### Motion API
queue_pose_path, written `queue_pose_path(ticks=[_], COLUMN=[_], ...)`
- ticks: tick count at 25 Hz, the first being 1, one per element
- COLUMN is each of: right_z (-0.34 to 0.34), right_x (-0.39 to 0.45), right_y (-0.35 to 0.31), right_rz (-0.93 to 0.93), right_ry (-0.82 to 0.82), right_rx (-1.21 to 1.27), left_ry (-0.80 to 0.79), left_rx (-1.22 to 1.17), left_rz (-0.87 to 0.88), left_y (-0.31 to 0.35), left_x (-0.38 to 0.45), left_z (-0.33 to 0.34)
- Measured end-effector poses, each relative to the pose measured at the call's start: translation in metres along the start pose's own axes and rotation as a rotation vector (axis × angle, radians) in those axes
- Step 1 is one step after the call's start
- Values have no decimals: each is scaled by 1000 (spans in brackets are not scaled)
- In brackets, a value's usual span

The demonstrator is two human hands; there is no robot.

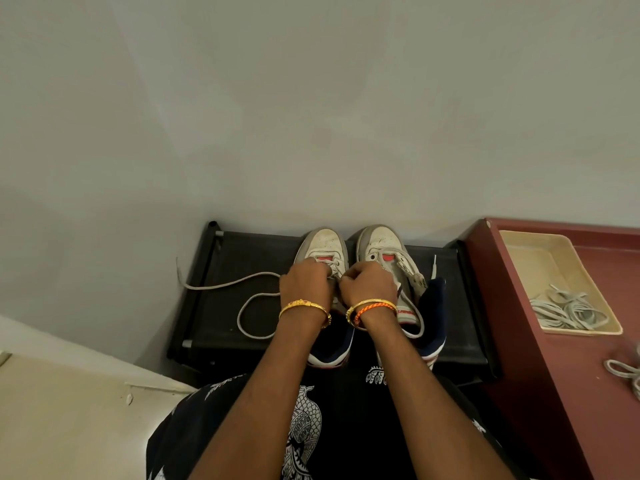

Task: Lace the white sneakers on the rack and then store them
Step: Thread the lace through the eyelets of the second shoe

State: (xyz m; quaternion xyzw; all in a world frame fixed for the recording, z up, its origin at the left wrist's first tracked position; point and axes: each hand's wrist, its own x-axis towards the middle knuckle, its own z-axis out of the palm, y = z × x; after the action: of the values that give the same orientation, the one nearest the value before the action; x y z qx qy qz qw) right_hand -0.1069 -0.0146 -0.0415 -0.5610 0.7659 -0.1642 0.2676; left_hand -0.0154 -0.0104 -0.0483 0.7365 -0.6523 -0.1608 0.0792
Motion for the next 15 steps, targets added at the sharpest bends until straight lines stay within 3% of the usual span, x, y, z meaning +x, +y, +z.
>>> queue_pose_path(ticks=[5, 10, 15], right_z=[-1, 1, -2], right_x=[4, -4, -10], right_y=[3, 1, -3], right_rz=[30, 4, 19], right_ry=[-38, -12, 19], right_rx=[40, 18, 25], left_ry=[-46, 12, 29], left_rx=[155, -15, -123], left_rz=[18, -80, -71], left_y=[4, -2, -5], left_x=[9, 7, 2], left_z=[10, 11, 4])
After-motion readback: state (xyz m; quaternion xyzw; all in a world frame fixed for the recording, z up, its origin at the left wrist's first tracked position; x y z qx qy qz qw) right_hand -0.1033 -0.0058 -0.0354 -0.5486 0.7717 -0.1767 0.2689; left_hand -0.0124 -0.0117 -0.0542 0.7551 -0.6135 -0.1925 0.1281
